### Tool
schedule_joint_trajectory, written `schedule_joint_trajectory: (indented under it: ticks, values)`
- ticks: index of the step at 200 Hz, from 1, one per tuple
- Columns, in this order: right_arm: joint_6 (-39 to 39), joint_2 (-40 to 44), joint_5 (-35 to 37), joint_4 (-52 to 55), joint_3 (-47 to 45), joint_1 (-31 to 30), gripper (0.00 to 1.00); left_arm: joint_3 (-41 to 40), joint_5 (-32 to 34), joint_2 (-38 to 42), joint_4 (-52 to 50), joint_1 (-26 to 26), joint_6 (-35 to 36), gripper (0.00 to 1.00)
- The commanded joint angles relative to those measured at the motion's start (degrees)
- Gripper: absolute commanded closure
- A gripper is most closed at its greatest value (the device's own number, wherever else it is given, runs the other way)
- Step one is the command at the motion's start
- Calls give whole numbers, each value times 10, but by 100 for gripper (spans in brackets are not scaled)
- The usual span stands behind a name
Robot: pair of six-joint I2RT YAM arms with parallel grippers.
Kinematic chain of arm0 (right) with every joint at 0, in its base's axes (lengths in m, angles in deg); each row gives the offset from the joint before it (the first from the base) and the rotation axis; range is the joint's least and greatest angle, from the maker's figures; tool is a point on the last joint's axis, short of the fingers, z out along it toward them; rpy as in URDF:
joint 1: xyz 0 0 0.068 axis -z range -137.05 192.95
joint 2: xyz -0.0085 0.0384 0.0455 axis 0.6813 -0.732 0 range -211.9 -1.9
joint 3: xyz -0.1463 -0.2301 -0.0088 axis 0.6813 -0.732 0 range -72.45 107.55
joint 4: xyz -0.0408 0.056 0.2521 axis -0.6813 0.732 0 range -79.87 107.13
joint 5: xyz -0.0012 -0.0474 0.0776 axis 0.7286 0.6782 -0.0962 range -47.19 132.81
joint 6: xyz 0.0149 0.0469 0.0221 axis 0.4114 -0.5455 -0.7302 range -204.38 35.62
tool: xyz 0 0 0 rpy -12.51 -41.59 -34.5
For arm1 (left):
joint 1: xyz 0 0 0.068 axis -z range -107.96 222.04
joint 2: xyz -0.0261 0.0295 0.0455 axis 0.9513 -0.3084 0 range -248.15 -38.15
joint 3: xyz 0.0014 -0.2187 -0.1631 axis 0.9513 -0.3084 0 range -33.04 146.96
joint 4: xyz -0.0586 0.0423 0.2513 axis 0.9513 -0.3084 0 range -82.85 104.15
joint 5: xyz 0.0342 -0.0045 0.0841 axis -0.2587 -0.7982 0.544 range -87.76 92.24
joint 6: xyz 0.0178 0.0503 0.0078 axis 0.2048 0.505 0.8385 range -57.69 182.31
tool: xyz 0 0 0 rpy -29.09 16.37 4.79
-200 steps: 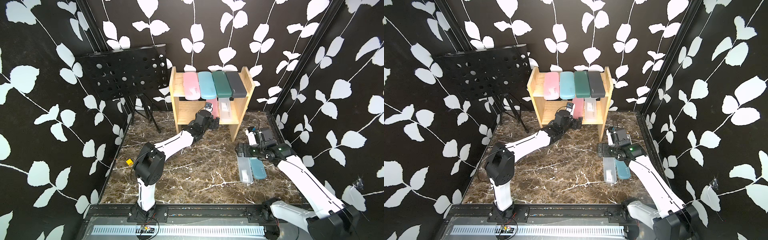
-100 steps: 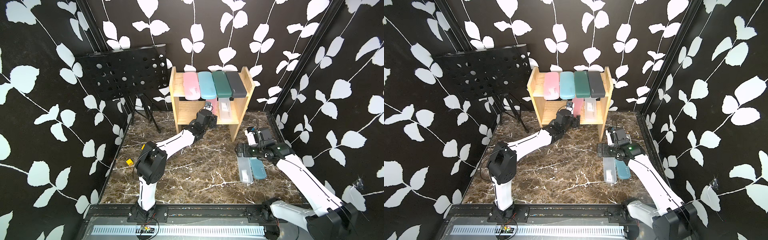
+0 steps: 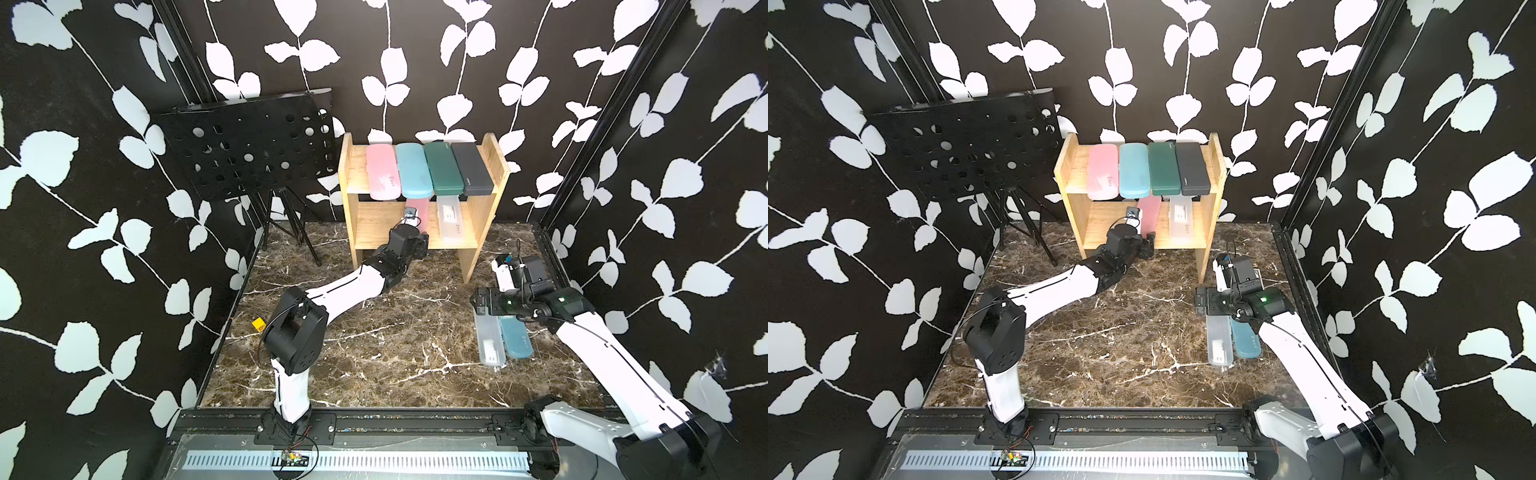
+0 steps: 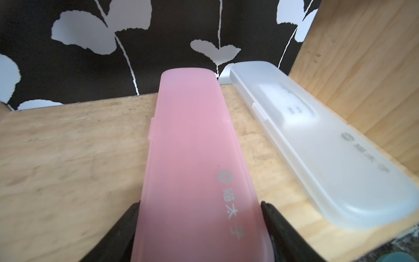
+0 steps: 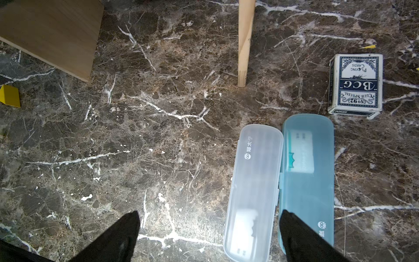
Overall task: Remove the pencil cases from the shelf
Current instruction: Pick up the pencil case from the shelf.
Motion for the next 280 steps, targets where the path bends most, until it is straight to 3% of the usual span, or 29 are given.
schedule_joint_trajectory:
  ticks: [1, 65, 86, 109, 141, 280]
  values:
    - [-13, 12, -10, -2, 12, 2, 1, -52, 10, 46, -25, -2, -31, 34]
    - [-36, 31, -21, -16, 9, -9, 1, -157, 26, 143, -23, 20, -40, 40]
    - [-43, 33, -18, -18, 10, -20, 1, -171, 32, 151, -21, 20, -41, 31]
    - [-46, 32, -14, -19, 11, -31, 1, -155, 39, 143, -35, 20, -38, 18]
    - [-46, 34, -7, -17, 11, -34, 1, -121, 39, 132, -49, 20, -31, 11]
    - [-25, 17, 5, -10, 8, -33, 1, -2, 47, 52, -109, 2, -12, 3]
